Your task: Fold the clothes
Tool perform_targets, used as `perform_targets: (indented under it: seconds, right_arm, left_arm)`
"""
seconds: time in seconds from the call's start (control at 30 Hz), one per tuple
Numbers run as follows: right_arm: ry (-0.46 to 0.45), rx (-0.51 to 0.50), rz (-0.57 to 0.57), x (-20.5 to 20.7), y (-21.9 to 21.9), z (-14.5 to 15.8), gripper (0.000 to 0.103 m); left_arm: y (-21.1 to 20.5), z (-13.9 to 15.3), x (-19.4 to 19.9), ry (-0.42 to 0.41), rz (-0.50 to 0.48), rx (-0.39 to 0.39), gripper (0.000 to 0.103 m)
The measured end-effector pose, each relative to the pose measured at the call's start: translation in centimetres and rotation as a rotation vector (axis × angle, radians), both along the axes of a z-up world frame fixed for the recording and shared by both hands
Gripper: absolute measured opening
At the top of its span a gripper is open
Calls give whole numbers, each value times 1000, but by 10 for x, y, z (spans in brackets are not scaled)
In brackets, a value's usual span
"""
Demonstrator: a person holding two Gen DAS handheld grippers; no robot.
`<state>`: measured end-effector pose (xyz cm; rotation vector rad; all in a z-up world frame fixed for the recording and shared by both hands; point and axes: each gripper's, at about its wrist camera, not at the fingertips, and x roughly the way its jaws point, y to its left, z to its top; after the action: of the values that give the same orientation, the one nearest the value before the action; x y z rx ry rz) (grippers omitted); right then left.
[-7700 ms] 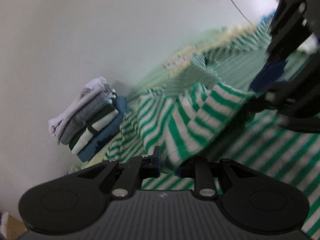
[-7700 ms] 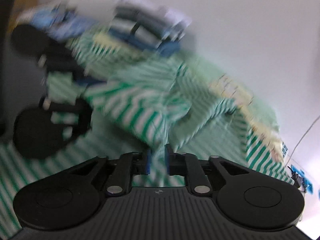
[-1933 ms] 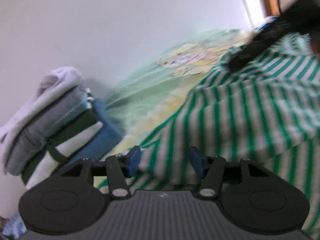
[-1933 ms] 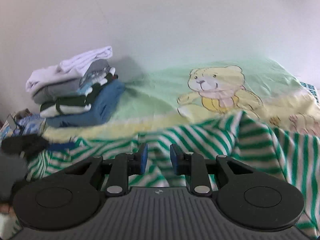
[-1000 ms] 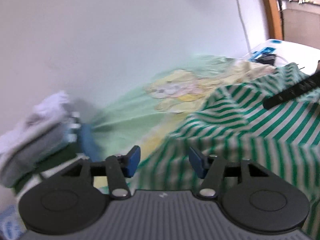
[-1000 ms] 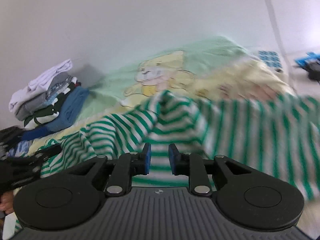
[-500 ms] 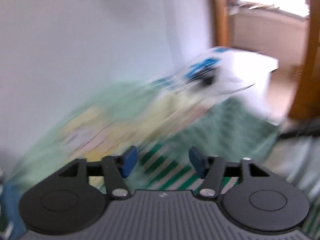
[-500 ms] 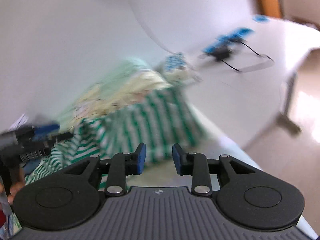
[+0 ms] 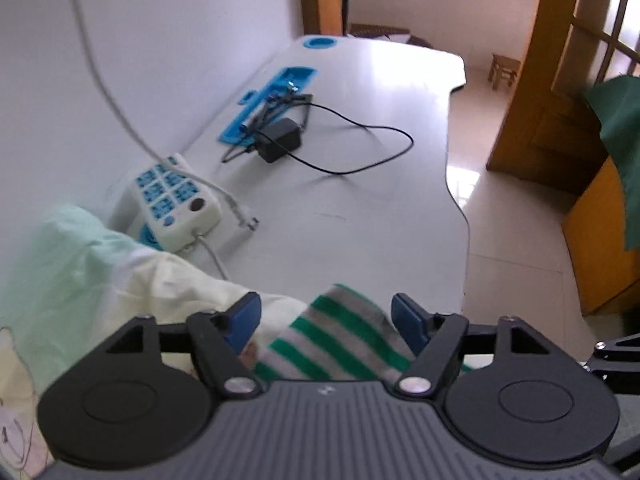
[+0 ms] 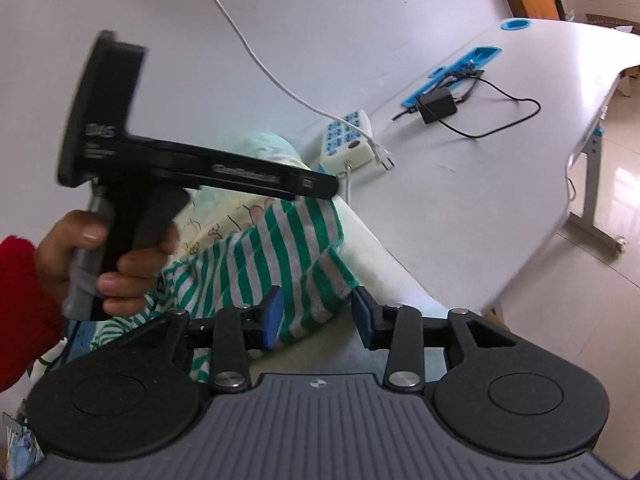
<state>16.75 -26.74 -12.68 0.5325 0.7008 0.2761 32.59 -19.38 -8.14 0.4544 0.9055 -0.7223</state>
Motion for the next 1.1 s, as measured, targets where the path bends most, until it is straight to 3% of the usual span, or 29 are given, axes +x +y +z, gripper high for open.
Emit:
perform_targets:
  seconds: [0.1, 0.13, 0.23, 0.4, 0.73, 0.97, 1.1]
  right_arm:
    - [-28, -7, 4, 2, 1, -2, 40]
    - [-38, -23, 8, 1, 2, -2, 38]
    - [-50, -58, 7, -1, 1, -3, 7]
    - [-68, -79, -5, -5, -3, -3, 6]
    - [-167, -37, 109, -13, 32, 39, 6]
    - [-245, -4, 225, -19, 68, 76, 6]
    - [-278, -1, 305, -30, 99, 90, 6]
  left_arm:
    - [-11, -7, 3, 22, -16, 25, 78]
    - [-15, -9, 3, 27, -25, 34, 68]
    - [-20, -19, 4, 49, -43, 70, 37]
    - [-14, -14, 4, 8, -13, 47, 10]
    - [24, 49, -21, -158, 108, -58, 8]
    - [108, 95, -48, -244, 300, -99, 6]
    - [157, 107, -67, -279, 407, -138, 6]
